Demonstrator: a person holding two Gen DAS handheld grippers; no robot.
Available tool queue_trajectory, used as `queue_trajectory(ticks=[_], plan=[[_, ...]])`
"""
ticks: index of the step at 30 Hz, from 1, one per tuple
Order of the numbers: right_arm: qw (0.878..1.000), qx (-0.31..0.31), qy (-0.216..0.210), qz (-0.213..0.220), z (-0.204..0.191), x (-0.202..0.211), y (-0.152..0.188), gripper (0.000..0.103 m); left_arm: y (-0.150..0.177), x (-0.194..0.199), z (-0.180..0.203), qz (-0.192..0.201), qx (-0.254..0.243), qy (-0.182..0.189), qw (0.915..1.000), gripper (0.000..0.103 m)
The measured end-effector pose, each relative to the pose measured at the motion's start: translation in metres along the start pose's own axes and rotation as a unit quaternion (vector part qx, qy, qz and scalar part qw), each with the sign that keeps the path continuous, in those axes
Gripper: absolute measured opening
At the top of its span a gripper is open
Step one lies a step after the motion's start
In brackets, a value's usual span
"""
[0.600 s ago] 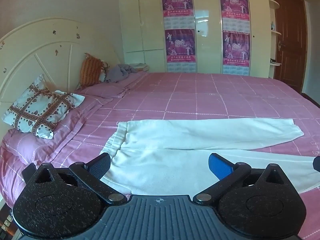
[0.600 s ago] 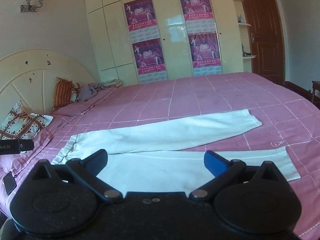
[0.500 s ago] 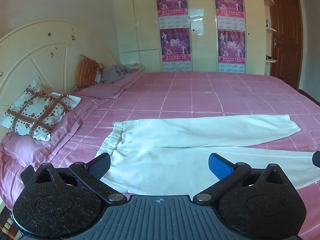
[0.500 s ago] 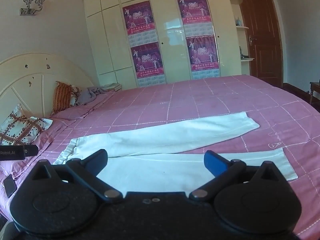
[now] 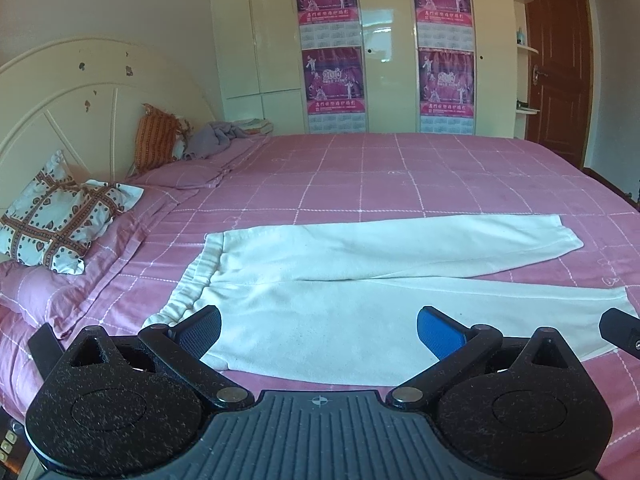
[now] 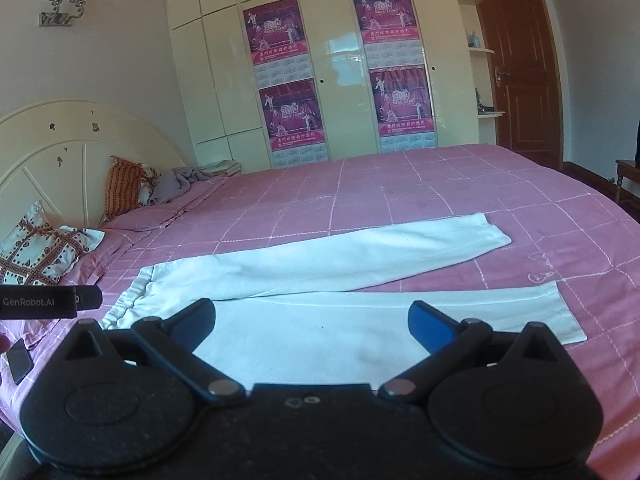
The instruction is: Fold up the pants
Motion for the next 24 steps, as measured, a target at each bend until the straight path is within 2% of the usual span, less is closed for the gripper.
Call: queue_trajectory(ticks=[7, 11, 14, 16, 24], plan=[[1.000, 0.007, 0.012, 0.001, -0.001, 0.001, 0.000, 0.103, -0.001, 0.000, 0.006, 0.012, -0.002, 0.003, 0.9999, 0.103], [0.999, 0.028, 0.037, 0.005, 0.001, 0.001, 0.001, 0.103, 0.000, -0.004, 0.008, -0.006, -0.008, 0.005, 0.9999, 0.103], [0.999, 0.016, 0.037, -0.009, 0.005, -0.002, 0.000, 0.103, -0.001, -0.004, 0.007, -0.014, -0.011, 0.005, 0.9998, 0.103], [0.999, 0.013, 0.030, -0.018, 0.008, -0.001, 0.002, 0.103, -0.001, -0.005, 0.008, -0.002, -0.011, 0.000, 0.9999, 0.103], [1.000, 0.005, 0.028, -0.002, 0.014, 0.002, -0.004, 0.103, -0.001, -0.007, 0.015, 0.010, -0.017, 0.012, 0.9997, 0.103]])
Point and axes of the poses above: each gripper's, at about its wrist camera, not at the fingertips, and x roughly against the way its jaws point, z to its right, y to its underside, the point moved 4 cm from there along -x, roughly the way its jaws point, and after that the axes turned 2 degrees about -x, right-handed, at the moved point
